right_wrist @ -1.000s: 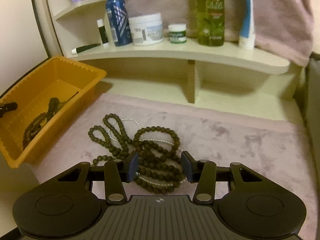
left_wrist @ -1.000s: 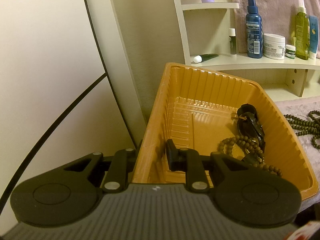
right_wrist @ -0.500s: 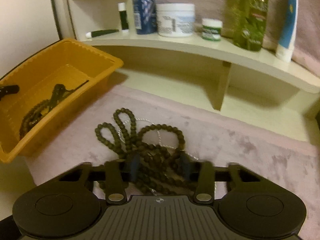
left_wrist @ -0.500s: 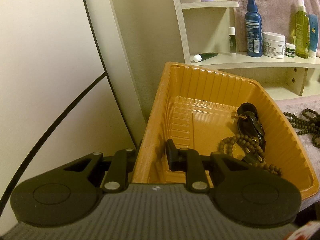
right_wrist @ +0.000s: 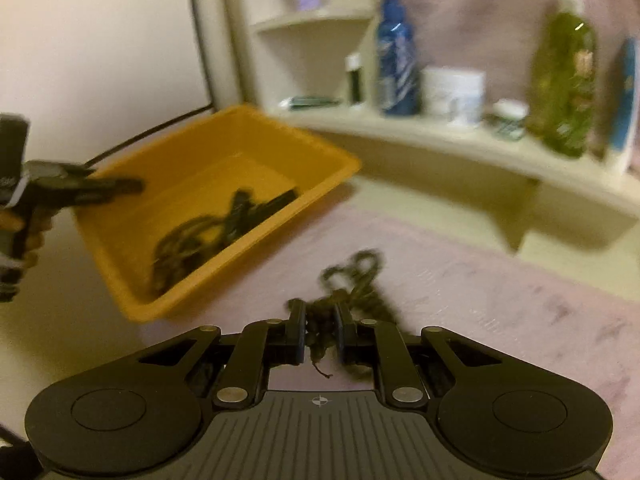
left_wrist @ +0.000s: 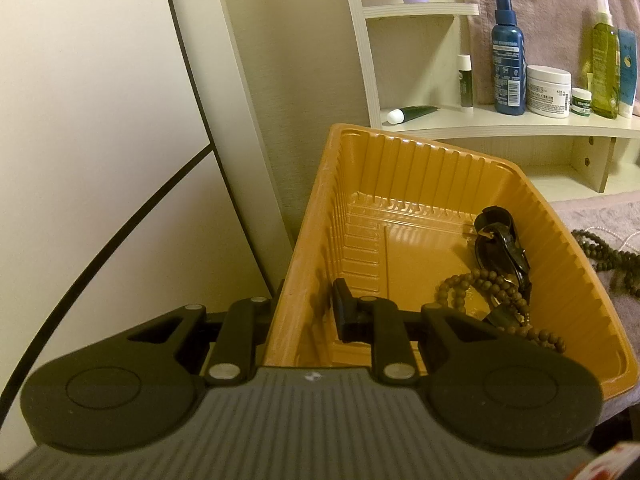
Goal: Organize jewelry
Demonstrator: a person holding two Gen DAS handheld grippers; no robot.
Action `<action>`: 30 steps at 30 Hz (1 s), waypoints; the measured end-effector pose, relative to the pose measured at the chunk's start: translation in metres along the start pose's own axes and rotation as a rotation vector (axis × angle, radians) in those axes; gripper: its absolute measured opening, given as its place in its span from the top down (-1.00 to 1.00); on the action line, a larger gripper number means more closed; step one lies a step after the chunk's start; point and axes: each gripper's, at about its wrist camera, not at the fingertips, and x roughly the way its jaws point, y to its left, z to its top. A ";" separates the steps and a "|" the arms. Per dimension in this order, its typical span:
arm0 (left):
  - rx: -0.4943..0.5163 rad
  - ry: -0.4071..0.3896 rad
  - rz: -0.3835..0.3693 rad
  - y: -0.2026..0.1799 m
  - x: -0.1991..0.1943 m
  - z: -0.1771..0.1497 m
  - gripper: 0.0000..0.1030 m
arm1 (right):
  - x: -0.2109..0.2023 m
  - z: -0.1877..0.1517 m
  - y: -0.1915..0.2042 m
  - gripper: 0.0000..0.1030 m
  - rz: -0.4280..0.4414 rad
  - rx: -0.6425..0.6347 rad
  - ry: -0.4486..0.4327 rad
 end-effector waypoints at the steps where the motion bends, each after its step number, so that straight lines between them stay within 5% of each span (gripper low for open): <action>1: 0.000 0.000 0.000 0.000 0.000 -0.001 0.60 | 0.004 -0.003 0.002 0.72 -0.005 0.004 0.014; 4: -0.001 0.000 0.000 0.000 0.000 -0.001 0.60 | 0.014 -0.009 -0.002 0.70 -0.048 0.050 0.081; 10: -0.002 0.001 0.000 0.000 -0.001 0.000 0.60 | -0.001 -0.004 -0.039 0.50 -0.127 0.095 0.042; 12: 0.000 0.000 0.000 0.000 0.000 0.000 0.60 | 0.002 0.003 -0.056 0.21 -0.150 0.064 0.047; 14: 0.000 0.001 0.001 0.000 0.000 0.000 0.60 | 0.009 0.007 -0.070 0.15 -0.166 0.004 0.067; 19: -0.001 0.003 0.001 0.000 0.000 0.001 0.60 | 0.027 0.010 -0.088 0.14 -0.101 -0.158 0.108; 26: 0.001 0.010 0.000 -0.001 0.004 0.002 0.59 | 0.045 0.013 -0.096 0.16 0.003 -0.218 0.157; 30: -0.004 0.013 -0.001 -0.001 0.004 0.003 0.59 | 0.045 0.014 -0.092 0.63 0.033 -0.241 0.161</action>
